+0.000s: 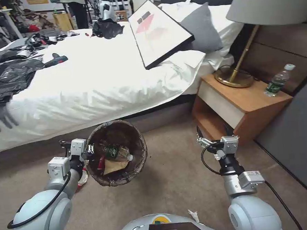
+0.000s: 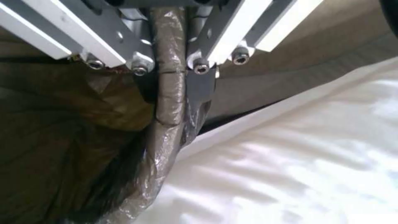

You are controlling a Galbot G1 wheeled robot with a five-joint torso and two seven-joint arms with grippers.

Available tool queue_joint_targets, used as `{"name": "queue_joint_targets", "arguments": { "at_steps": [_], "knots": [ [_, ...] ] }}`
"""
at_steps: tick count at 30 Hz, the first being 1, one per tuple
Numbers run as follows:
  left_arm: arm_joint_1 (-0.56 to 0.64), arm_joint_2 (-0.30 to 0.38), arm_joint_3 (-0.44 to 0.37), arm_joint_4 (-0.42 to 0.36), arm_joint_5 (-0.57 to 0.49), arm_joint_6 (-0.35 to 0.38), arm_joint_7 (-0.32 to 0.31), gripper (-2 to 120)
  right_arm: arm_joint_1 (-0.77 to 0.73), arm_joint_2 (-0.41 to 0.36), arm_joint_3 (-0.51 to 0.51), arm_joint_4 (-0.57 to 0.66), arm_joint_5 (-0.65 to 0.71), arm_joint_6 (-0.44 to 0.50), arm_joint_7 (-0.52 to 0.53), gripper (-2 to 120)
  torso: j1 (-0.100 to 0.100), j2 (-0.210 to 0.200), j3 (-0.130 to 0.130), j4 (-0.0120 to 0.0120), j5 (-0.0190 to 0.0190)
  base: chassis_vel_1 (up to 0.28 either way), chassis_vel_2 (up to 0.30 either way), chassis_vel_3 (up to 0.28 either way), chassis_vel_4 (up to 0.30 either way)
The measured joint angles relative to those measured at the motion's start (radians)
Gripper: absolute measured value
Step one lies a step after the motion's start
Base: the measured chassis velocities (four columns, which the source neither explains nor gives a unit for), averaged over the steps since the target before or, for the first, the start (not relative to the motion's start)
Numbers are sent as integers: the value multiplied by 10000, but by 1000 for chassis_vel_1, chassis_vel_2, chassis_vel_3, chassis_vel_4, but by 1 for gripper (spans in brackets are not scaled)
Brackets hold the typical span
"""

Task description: Pick up the trash bin, then pick up the garbage from the floor and place it into the trash bin.

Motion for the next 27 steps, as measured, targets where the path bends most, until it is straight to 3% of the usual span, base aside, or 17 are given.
{"name": "queue_joint_targets", "arguments": {
  "at_steps": [27],
  "knots": [
    [34, -58, 14, 0, 6, -41, -3, 3, 126, -60, -41, -99, 58, -102, 111, 100, 0, 0, 0, 0, 0, 80, 81, 81, 83]
  ]
}}
